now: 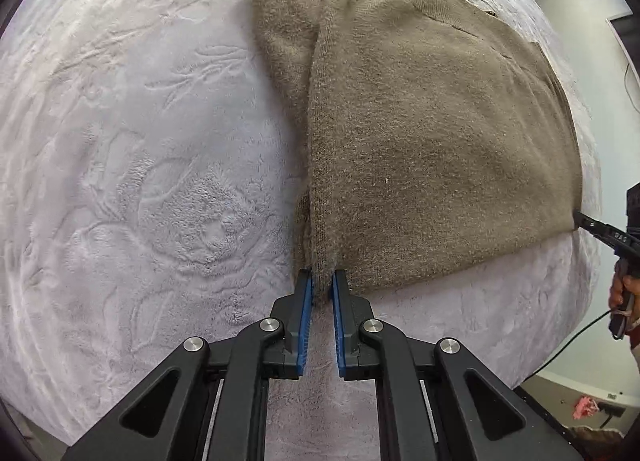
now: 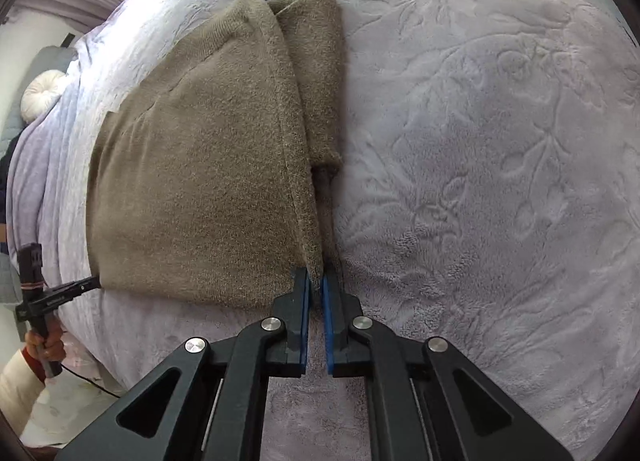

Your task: Fold small clothes

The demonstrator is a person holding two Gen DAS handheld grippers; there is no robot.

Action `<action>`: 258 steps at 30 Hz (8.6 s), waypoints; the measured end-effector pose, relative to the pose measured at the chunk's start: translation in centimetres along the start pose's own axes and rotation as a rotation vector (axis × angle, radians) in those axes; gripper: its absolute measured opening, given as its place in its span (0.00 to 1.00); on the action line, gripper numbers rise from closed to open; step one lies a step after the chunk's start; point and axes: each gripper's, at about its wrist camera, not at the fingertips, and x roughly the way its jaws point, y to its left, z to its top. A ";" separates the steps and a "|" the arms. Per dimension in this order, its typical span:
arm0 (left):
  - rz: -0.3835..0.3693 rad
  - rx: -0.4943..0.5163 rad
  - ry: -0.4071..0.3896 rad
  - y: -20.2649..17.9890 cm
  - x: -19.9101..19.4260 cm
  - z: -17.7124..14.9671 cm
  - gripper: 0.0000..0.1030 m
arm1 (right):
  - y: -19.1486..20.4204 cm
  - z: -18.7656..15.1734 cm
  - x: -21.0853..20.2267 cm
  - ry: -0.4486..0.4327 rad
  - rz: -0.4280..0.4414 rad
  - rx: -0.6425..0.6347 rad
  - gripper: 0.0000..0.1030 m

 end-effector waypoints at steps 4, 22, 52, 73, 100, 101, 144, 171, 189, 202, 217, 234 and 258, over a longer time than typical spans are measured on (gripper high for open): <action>0.107 -0.025 0.003 -0.8 -0.4 -1.1 0.51 | 1.0 -0.1 -0.7 0.000 -0.027 -0.008 0.07; 0.195 -0.025 -0.016 -5.8 -4.5 -7.3 0.94 | 6.1 -3.2 -3.9 -0.011 -0.054 -0.008 0.09; 0.120 -0.145 -0.030 -0.4 -5.2 -10.4 0.94 | 20.2 -8.2 4.2 0.260 0.058 -0.179 0.81; -0.161 -0.393 -0.065 5.9 -3.3 -8.6 0.94 | 20.3 -4.0 10.2 0.200 0.357 0.148 0.81; -0.455 -0.580 -0.287 2.1 -1.6 -2.1 0.94 | 19.9 -2.1 10.9 0.170 0.606 0.263 0.12; -0.419 -0.567 -0.280 1.7 -1.1 -1.6 0.94 | 20.1 -2.3 11.1 0.187 0.583 0.239 0.12; 0.531 0.391 -0.465 -12.0 0.1 -2.0 0.20 | 34.6 13.0 7.2 0.450 0.082 -0.577 0.85; 0.423 0.388 -0.551 -13.1 -5.0 -2.7 0.20 | 35.7 10.8 8.9 0.416 -0.112 -0.738 0.14; 0.230 0.800 -0.602 -34.7 -4.7 -3.3 0.20 | 10.0 12.1 -11.8 -0.040 0.059 -0.258 0.14; 0.269 0.913 -0.387 -39.1 5.2 -6.0 0.20 | -6.1 6.8 -4.2 -0.027 0.237 0.108 0.30; 0.294 0.669 -0.408 -31.0 -1.7 -4.3 0.75 | -5.4 -0.2 -10.8 -0.110 0.351 0.167 0.43; 0.286 0.412 -0.222 -23.0 4.3 1.8 0.87 | -5.6 8.2 -7.5 -0.142 0.299 0.243 0.70; 0.283 0.355 -0.266 -21.6 0.9 4.2 0.87 | -3.1 1.9 -9.3 -0.144 0.362 0.126 0.53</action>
